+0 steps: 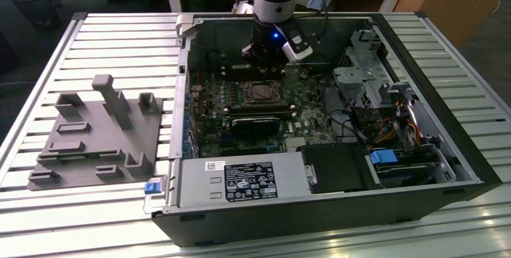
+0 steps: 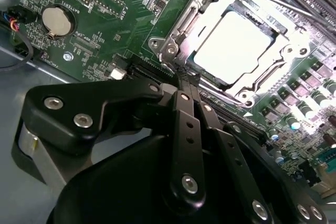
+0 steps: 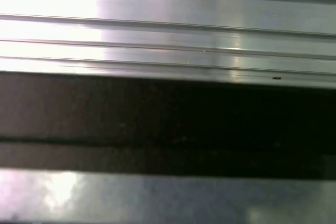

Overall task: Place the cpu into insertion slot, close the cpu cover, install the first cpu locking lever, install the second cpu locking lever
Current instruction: 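Install the first cpu locking lever, then install the second cpu locking lever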

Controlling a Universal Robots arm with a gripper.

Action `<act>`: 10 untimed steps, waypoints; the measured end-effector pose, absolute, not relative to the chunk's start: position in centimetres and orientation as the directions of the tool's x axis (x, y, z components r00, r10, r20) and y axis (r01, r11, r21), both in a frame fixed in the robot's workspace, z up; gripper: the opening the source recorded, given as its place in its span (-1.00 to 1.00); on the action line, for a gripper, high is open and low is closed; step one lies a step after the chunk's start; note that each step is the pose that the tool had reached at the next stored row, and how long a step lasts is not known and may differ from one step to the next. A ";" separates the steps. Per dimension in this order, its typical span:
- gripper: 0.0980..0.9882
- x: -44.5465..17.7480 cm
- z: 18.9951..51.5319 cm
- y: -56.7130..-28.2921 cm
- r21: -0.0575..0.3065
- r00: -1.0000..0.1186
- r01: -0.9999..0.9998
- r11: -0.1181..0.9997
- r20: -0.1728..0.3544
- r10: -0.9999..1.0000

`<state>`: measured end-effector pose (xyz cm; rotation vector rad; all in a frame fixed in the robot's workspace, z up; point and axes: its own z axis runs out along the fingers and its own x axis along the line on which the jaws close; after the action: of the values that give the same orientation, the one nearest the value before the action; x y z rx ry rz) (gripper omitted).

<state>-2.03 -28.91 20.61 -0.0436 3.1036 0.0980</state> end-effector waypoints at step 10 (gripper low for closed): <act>-0.98 -1.9 20.6 -29.3 0.063 -0.999 -0.029 0.998 -0.037 -0.027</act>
<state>-1.92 -29.31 20.60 -0.0436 3.1036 0.0981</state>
